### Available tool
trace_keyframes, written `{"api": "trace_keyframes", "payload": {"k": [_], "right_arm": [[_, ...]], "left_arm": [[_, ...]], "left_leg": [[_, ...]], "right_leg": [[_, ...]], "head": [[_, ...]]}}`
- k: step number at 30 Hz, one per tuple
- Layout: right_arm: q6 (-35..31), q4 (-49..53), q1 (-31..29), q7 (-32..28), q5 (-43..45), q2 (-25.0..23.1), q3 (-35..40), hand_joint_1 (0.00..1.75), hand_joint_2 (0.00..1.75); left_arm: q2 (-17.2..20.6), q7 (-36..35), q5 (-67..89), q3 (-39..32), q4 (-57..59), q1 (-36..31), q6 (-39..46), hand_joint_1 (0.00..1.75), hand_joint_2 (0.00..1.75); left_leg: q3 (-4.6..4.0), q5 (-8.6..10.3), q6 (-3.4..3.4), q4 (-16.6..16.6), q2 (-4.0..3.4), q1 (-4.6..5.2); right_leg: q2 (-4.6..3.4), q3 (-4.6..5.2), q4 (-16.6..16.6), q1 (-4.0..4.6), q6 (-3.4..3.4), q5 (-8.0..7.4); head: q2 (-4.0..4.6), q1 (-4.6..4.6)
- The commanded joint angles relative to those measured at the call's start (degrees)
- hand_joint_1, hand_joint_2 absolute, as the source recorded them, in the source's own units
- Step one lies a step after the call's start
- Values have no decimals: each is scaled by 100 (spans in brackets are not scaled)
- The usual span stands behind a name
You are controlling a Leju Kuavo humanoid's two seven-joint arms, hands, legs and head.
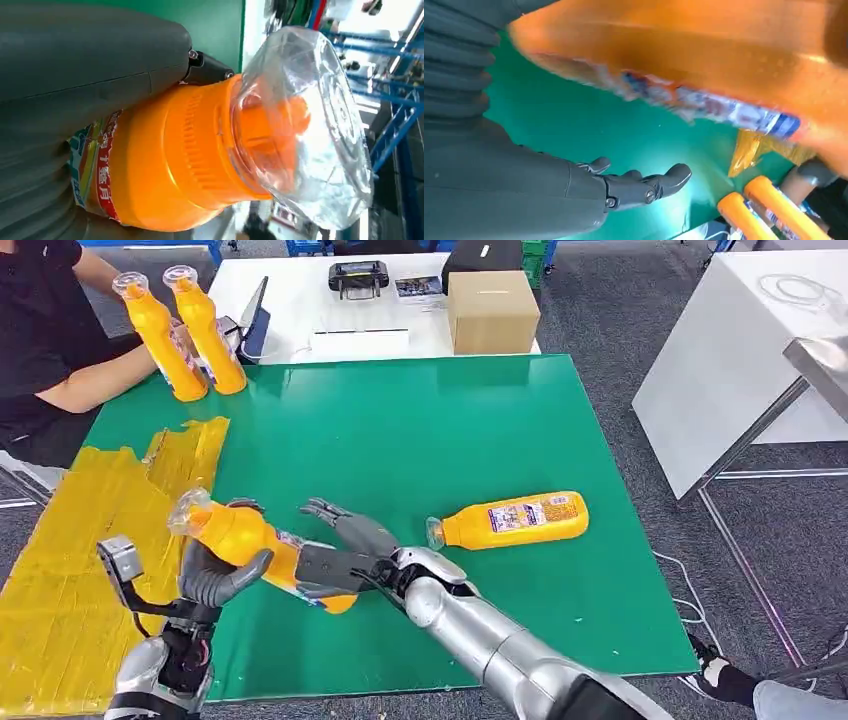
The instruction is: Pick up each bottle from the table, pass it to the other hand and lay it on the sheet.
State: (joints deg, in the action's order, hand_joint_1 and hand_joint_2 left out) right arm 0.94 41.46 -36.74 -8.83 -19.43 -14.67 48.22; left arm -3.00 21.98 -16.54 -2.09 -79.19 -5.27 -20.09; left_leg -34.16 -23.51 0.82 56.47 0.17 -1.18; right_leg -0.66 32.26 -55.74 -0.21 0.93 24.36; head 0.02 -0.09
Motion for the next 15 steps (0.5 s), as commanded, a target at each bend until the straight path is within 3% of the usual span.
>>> {"api": "trace_keyframes", "payload": {"k": [1,5,9,14,15], "right_arm": [[24,449,-217,-23,-86,596,-235,0,0],[166,763,-283,-106,-164,1096,-387,0,0],[758,1460,-307,-298,71,1993,-661,0,0],[940,1716,-277,-287,143,2202,-788,0,0],[968,1874,-284,-296,237,2388,-839,0,175]], "left_arm": [[296,333,707,-890,197,-365,242,175,175],[734,985,2749,-1334,126,-498,1538,175,175],[1332,1311,4492,-1795,245,-304,2486,175,175],[1329,1411,4906,-1875,267,-227,2647,175,175],[1392,1413,5130,-1879,258,-153,2812,175,175]], "left_leg": [[9,-6,-7,3,3,-1],[13,-9,-9,6,11,-1],[17,-19,-19,19,22,0],[20,-14,-13,5,6,7],[8,-6,-9,1,17,5]], "right_leg": [[10,-13,0,3,0,7],[22,-19,-3,4,-1,14],[33,-31,-8,4,4,23],[19,-24,-4,-5,2,19],[24,-15,-1,-4,1,13]], "head": [[0,-2],[0,2],[0,-4],[0,0],[0,0]]}}
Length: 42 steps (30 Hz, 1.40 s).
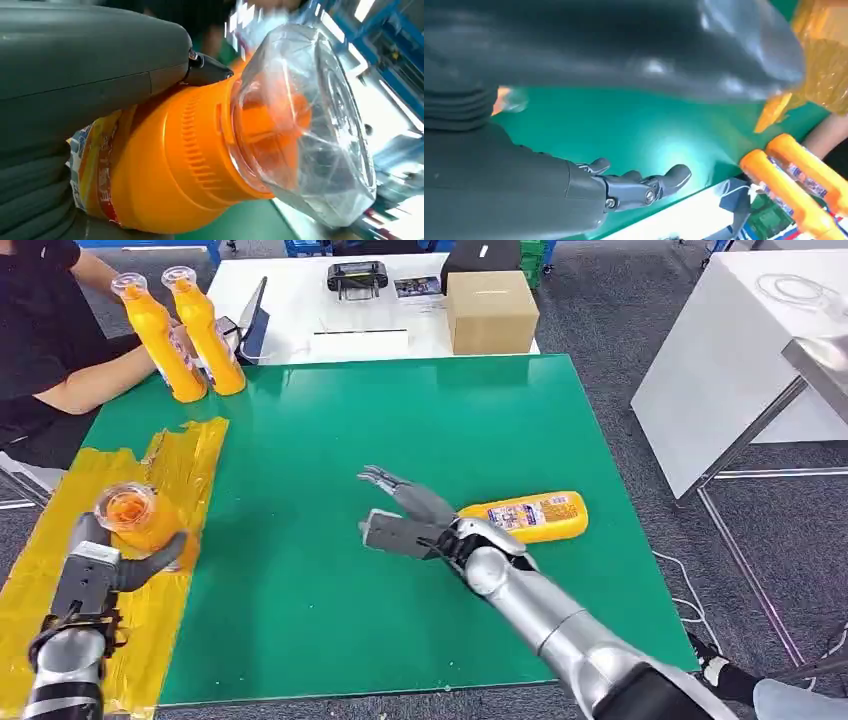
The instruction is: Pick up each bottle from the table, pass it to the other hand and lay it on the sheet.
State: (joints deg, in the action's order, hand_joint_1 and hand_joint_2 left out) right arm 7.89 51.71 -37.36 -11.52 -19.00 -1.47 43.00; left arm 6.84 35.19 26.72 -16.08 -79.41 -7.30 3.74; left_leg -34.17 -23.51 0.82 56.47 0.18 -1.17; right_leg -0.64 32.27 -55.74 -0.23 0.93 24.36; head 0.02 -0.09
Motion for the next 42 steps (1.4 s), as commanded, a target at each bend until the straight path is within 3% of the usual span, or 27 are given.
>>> {"api": "trace_keyframes", "payload": {"k": [1,4,7,10,12,15,19,29,30,31,36,42], "right_arm": [[395,1095,-219,-21,310,1322,-391,0,175],[543,1932,-57,55,473,2086,-822,0,175],[725,2327,145,90,524,2400,-1090,0,175],[717,2340,176,90,522,2366,-1087,0,175],[709,2325,171,100,513,2352,-1066,0,175],[890,2471,155,143,628,2722,-1104,0,175],[1079,2452,47,162,749,2936,-1184,0,175],[1108,2024,-105,181,646,2760,-1024,0,175],[1106,1928,-147,162,626,2706,-980,0,175],[1095,1830,-192,149,606,2649,-935,0,175],[1056,1587,-300,106,479,2495,-703,0,175],[1171,1536,-389,170,409,2680,-498,0,175]], "left_arm": [[548,80,1121,-426,237,217,647,175,175],[772,96,1557,-464,141,655,553,175,175],[721,76,1975,-313,137,811,660,175,175],[703,54,2002,-274,144,780,681,175,175],[775,-32,2223,-171,151,800,752,175,175],[825,-86,2621,255,319,885,751,175,175],[783,-74,2691,611,610,768,737,175,175],[579,118,2843,1502,1441,517,849,175,175],[529,202,2738,1556,1483,495,772,0,175],[519,36,2874,1678,1630,413,755,0,0],[482,-70,2919,1921,2127,162,874,0,0],[531,-64,2793,1870,2064,196,824,0,0]], "left_leg": [[14,-10,-12,3,23,7],[2,-7,-10,2,10,7],[6,-11,-12,1,16,9],[9,-13,-16,3,44,9],[7,-15,-13,2,21,11],[4,-12,-9,-1,2,12],[4,-5,-14,-3,33,16],[8,0,-15,-9,21,24],[16,-3,-17,-12,18,25],[8,0,-14,-9,16,24],[19,-4,-17,-10,14,22],[19,-11,-18,-4,11,23]], "right_leg": [[31,-24,-2,-5,3,19],[19,-9,-2,-6,3,10],[29,-15,0,-8,4,16],[60,-30,6,-7,8,25],[38,-22,4,-8,4,19],[22,-9,2,-8,0,11],[50,-12,3,-13,4,17],[35,-17,8,-23,3,8],[33,-24,11,-23,3,9],[30,-15,8,-23,3,6],[30,-27,11,-21,2,8],[24,-29,5,-20,2,13]], "head": [[0,0],[0,0],[0,4],[0,0],[0,-2],[0,2],[0,4],[0,2],[0,2],[0,4],[0,2],[0,2]]}}
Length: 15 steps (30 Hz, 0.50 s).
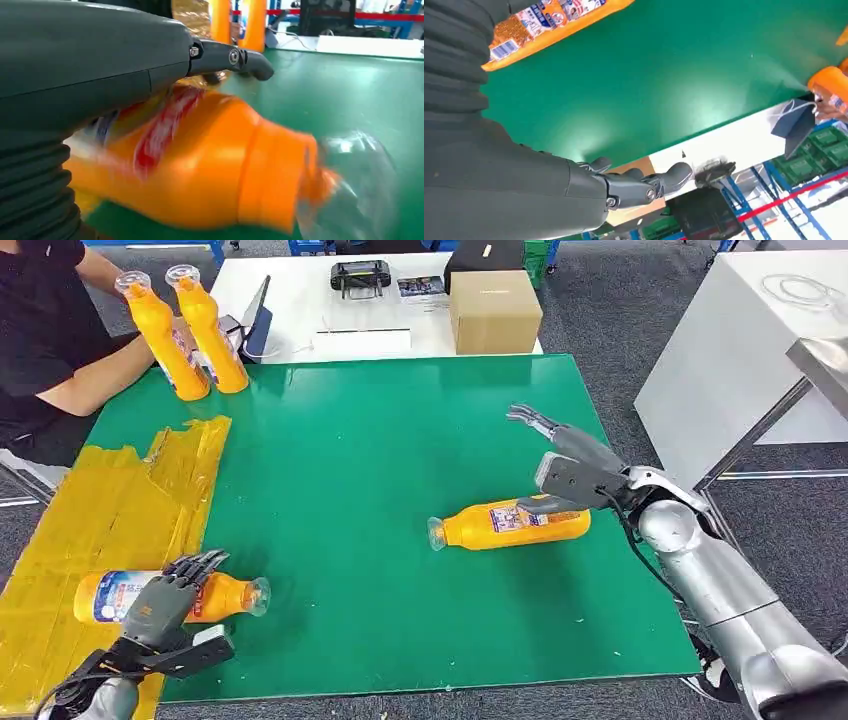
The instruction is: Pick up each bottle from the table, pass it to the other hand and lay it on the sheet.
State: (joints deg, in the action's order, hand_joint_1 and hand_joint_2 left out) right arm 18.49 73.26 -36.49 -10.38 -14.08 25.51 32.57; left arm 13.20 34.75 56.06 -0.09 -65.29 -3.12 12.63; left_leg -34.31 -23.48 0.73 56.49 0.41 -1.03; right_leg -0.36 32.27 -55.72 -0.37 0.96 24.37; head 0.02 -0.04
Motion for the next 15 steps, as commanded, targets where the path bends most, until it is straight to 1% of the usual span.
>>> {"api": "trace_keyframes", "payload": {"k": [1,2,3,4,8,9,10,11,12,14,15], "right_arm": [[302,-678,-623,162,-70,109,715,0,175],[451,-707,-745,238,-55,235,861,0,175],[488,-721,-791,235,-17,281,862,0,175],[500,-726,-803,230,-5,296,859,0,175],[500,-726,-803,230,-5,296,859,0,175],[606,-725,-893,325,-44,367,1032,0,175],[703,-717,-993,399,7,489,1223,0,175],[786,-690,-1066,474,108,625,1406,0,175],[875,-610,-1150,539,224,840,1649,0,175],[901,-464,-1128,591,361,1115,1814,0,175],[886,-437,-1120,584,386,1145,1837,0,175]], "left_arm": [[-121,41,-261,224,630,-230,-107,0,0],[-138,108,-360,185,625,-255,-127,0,0],[-136,108,-361,185,625,-273,-137,0,0],[-136,108,-361,186,624,-280,-140,0,0],[-136,108,-361,186,624,-280,-140,0,0],[-190,203,-528,114,620,-292,-182,0,0],[-240,267,-645,47,614,-324,-192,0,0],[-324,400,-881,-59,593,-366,-251,0,0],[-425,525,-1199,-196,520,-415,-340,0,0],[-479,521,-1558,-269,383,-487,-495,0,0],[-483,510,-1557,-273,359,-490,-496,0,0]], "left_leg": [[25,-10,-7,-5,-9,7],[15,-5,-6,-4,-5,7],[24,-9,-8,-3,-7,8],[12,-5,-6,0,-2,9],[18,-2,-13,-3,0,7],[29,-7,-17,-2,0,8],[20,-2,-14,-4,2,8],[37,-12,-19,-2,-3,8],[18,-4,-16,1,3,9],[13,-4,-19,7,17,10],[12,1,-17,2,17,9]], "right_leg": [[-4,-22,3,-5,0,8],[-2,-12,2,-6,0,5],[-2,-20,1,-6,0,9],[0,-8,-3,-8,1,6],[3,-17,2,-7,-1,6],[7,-30,4,-6,-1,11],[4,-19,3,-7,0,6],[3,-37,4,-6,-1,14],[6,-17,-2,-8,1,8],[20,-18,-6,-9,3,13],[20,-16,-1,-8,2,9]], "head": [[0,-2],[0,0],[0,-2],[0,0],[0,-2],[0,-2],[0,0],[0,0],[0,-2],[0,0],[0,2]]}}
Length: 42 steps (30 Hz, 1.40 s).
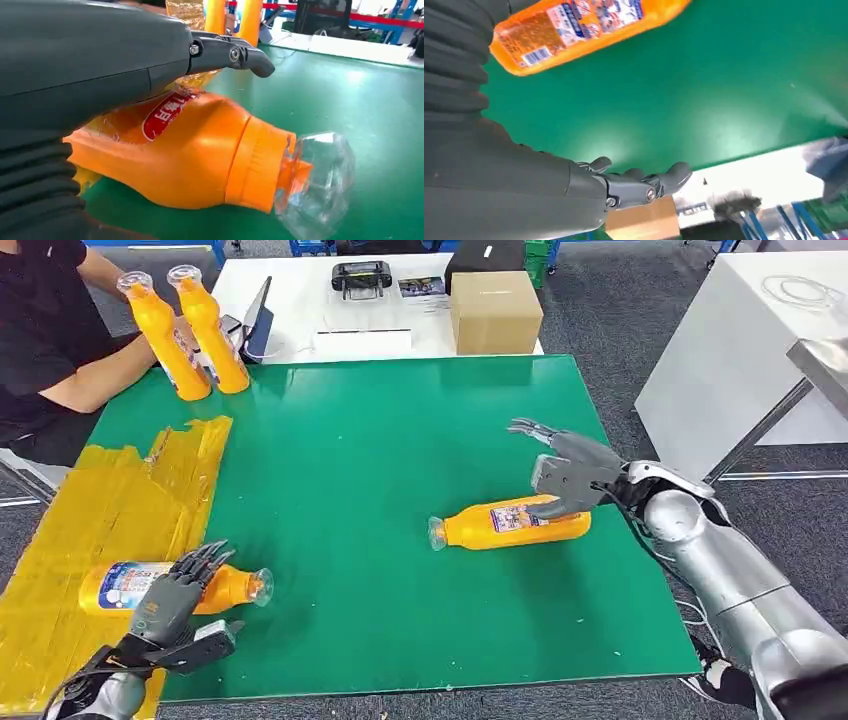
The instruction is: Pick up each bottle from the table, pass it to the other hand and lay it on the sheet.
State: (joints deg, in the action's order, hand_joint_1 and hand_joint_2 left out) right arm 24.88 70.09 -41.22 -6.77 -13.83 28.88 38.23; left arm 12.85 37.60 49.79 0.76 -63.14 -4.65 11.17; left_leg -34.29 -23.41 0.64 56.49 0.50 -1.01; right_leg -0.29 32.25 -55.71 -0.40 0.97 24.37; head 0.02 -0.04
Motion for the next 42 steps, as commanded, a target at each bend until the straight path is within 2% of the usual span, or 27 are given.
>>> {"api": "trace_keyframes", "payload": {"k": [1,3,5,10,17,26,29,33,34,35,39,42], "right_arm": [[223,-55,-625,241,386,920,1372,0,175],[228,-1,-543,324,550,1132,1497,0,175],[163,-81,-549,329,557,1280,1690,0,175],[218,-699,-763,399,536,1175,2052,0,175],[68,-1220,-785,243,349,821,2285,0,175],[55,-1273,-793,227,329,797,2299,0,175],[-418,-1996,-677,-45,-143,260,2334,0,175],[-1244,-3036,-496,-236,-914,-619,2180,0,175],[-1323,-3182,-460,-276,-1029,-733,2098,0,175],[-1365,-3217,-425,-275,-1061,-786,2086,0,175],[-2108,-3617,-133,-311,-1778,-1309,1701,0,175],[-2151,-3774,-37,-309,-2137,-1558,1520,0,175]], "left_arm": [[-487,240,-1472,-386,-98,-307,-469,0,0],[-543,240,-2339,-474,-347,-398,-831,0,0],[-572,240,-3679,-512,-1127,-367,-1270,0,0],[-1052,240,-4646,-1391,-1159,-840,-2479,0,0],[-1161,240,-4659,-1626,-1132,-942,-2733,0,0],[-1201,240,-4760,-1685,-1034,-974,-2875,0,0],[-1300,240,-4754,-1840,-724,-1108,-3113,0,0],[-1352,240,-4731,-1922,-740,-1043,-3248,0,0],[-1366,240,-4683,-1932,-766,-1046,-3238,0,0],[-1367,240,-4698,-1930,-723,-1057,-3271,0,0],[-1388,240,-4707,-2014,-671,-1003,-3400,0,0],[-1392,240,-4770,-2110,-573,-1022,-3499,0,0]], "left_leg": [[8,-6,-14,5,18,5],[4,-8,-12,7,15,3],[-1,-6,-12,9,24,3],[1,-10,-14,19,29,3],[8,-6,-10,3,-6,6],[15,-14,-13,6,-8,9],[8,-7,-11,3,-3,9],[44,-10,-14,-12,-23,6],[19,-4,-7,-8,-17,3],[41,-8,-8,-17,-36,2],[47,-12,-10,-15,-20,2],[27,-7,-6,-9,-13,0]], "right_leg": [[28,-19,0,-3,3,13],[29,-16,-1,-1,2,12],[38,-14,-2,0,3,12],[47,-22,-5,1,2,15],[14,-13,5,-1,1,1],[13,-21,1,-3,2,8],[16,-14,2,-4,2,4],[0,-48,22,1,-1,-1],[0,-23,15,2,0,-5],[-15,-39,25,5,-3,-7],[3,-45,21,6,-5,5],[6,-28,14,5,-1,2]], "head": [[0,-2],[0,-2],[0,0],[0,0],[0,0],[0,0],[0,0],[0,-2],[0,0],[0,0],[0,0],[0,0]]}}
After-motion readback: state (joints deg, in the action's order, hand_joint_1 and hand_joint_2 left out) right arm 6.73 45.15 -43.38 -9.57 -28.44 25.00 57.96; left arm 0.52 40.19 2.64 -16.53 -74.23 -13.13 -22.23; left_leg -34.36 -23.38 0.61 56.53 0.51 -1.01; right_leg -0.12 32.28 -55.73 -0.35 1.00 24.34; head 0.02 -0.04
